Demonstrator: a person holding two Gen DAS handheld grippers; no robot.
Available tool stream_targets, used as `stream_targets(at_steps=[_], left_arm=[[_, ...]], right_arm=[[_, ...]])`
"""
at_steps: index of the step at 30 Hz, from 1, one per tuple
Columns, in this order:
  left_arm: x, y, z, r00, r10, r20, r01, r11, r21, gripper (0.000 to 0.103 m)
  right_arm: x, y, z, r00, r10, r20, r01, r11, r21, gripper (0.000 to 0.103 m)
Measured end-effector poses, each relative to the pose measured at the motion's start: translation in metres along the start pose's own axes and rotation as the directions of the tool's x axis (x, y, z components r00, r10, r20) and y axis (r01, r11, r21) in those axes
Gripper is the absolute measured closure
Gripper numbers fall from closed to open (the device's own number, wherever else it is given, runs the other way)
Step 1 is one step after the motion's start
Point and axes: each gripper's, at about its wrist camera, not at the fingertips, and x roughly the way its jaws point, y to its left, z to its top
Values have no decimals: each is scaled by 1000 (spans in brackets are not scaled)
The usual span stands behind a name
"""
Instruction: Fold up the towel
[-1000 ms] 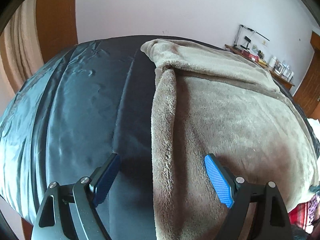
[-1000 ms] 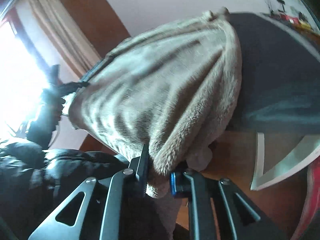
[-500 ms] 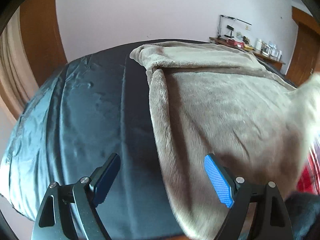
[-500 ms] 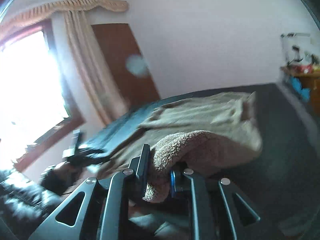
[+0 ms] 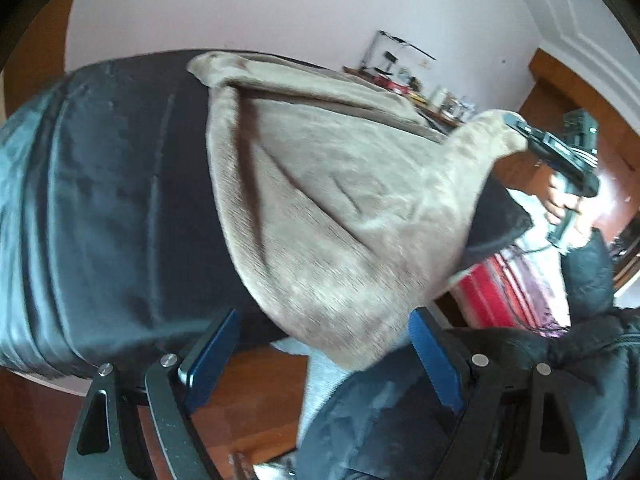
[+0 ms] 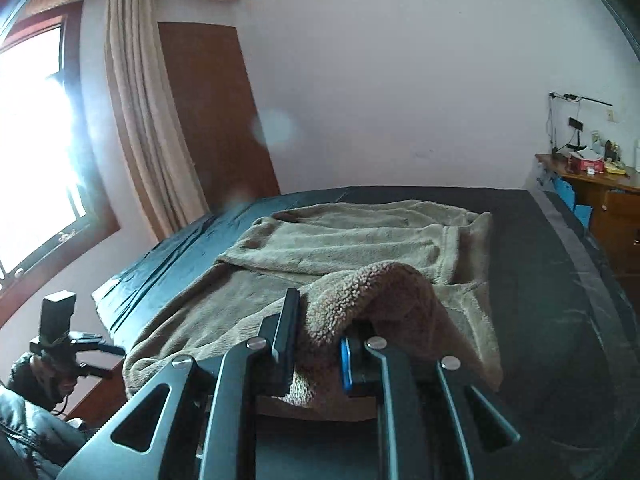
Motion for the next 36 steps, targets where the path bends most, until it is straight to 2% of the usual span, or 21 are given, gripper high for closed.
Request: stream_targets(at_steps=[6,11,14,18,23,28,30,32,33,36], left_arm=[[5,-10,0,999,-29,-30,29,999,12,15],[9,-22,-4,993,-104,-55,105,994,12,15],[13,-24,-4,993,-98,-60,98,995,0,15],[21,-24,1,989,-135,-61,132,990,-43,15],[37,-27,2,962,-260,-83,251,962,-107,15],[49,-30,6,947,-308,-91,291,943,-163,15],[48,-25,10,939,-338,-61,318,924,-211,15],[49,-18,13,927,-375,-26,354,894,-273,15],[51,-13,12,917,-398,-10,375,873,-313,15],[53,6,8,888,-455,60,431,782,-450,15]], right_arm=[[1,-11,-2,995,-98,4,98,995,-13,85],[1,-26,-11,992,-125,-9,126,992,18,85],[1,-31,-16,986,-168,-12,168,986,10,85],[-4,-42,-21,974,-225,-11,225,974,10,84],[-8,-55,-30,965,-263,-21,263,964,26,84],[-6,-58,-38,959,-281,-29,281,960,8,84],[-7,-60,-40,961,-276,-25,276,961,11,84],[-8,-61,-41,963,-270,-22,270,963,14,84],[-9,-62,-42,963,-267,-20,267,963,15,84],[-9,-65,-44,965,-262,-18,262,965,19,84]])
